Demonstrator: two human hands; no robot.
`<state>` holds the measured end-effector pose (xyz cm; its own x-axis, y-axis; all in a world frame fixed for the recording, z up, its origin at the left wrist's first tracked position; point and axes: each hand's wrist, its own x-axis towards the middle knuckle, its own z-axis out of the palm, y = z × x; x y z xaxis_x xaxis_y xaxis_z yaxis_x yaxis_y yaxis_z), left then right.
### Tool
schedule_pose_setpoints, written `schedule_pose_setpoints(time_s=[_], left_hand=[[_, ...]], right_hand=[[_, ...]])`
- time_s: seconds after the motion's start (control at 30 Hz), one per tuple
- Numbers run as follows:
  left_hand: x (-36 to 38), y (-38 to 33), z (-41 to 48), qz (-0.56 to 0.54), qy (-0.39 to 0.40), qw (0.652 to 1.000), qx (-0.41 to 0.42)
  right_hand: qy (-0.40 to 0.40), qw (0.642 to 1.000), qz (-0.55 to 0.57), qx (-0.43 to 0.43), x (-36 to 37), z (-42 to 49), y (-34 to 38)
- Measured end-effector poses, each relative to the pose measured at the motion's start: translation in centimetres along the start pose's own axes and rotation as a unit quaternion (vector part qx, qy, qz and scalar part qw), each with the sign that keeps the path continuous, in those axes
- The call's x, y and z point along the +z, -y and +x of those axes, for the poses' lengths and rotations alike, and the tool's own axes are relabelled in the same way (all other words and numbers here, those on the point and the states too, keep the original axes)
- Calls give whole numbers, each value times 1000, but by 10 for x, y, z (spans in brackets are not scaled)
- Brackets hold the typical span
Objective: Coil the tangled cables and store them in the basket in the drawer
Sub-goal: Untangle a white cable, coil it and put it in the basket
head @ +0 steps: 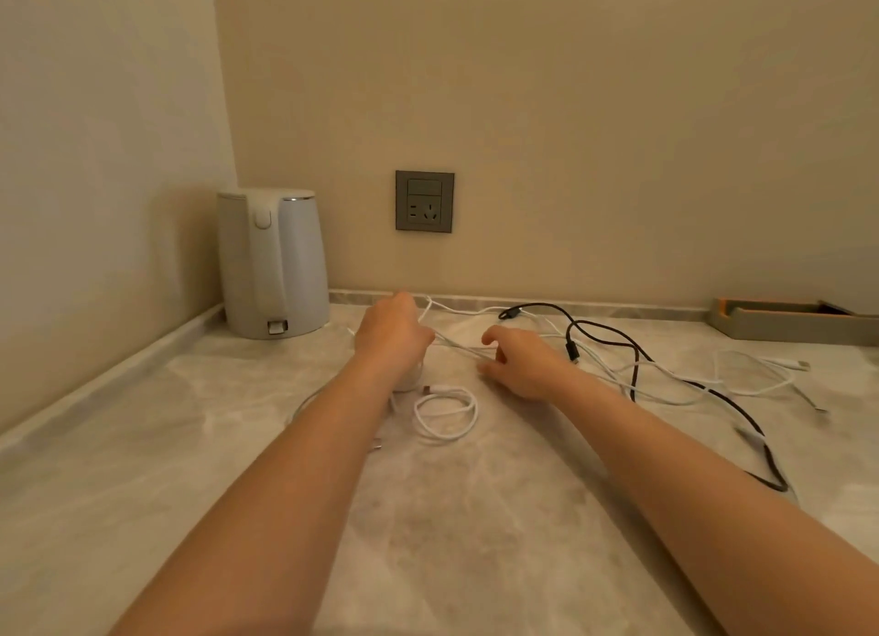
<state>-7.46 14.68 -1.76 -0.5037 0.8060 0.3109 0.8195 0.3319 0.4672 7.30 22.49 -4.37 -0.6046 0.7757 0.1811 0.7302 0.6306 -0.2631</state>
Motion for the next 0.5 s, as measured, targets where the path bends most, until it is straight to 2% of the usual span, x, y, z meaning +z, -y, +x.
schedule_pose_setpoints(time_s=[0.13, 0.23, 0.37, 0.5], left_hand=[[10, 10, 10, 82, -36, 996, 7], [14, 20, 13, 98, -19, 995, -7], [13, 26, 12, 80, 0, 997, -13], [11, 26, 11, 94, 26, 995, -11]], right_hand=[[-61, 998, 4, -12, 5, 7, -2], [-148, 983, 107, -23, -5, 9, -5], [-258, 932, 254, 3, -20, 6, -15], [-316, 855, 410, 37, -33, 1, -29]])
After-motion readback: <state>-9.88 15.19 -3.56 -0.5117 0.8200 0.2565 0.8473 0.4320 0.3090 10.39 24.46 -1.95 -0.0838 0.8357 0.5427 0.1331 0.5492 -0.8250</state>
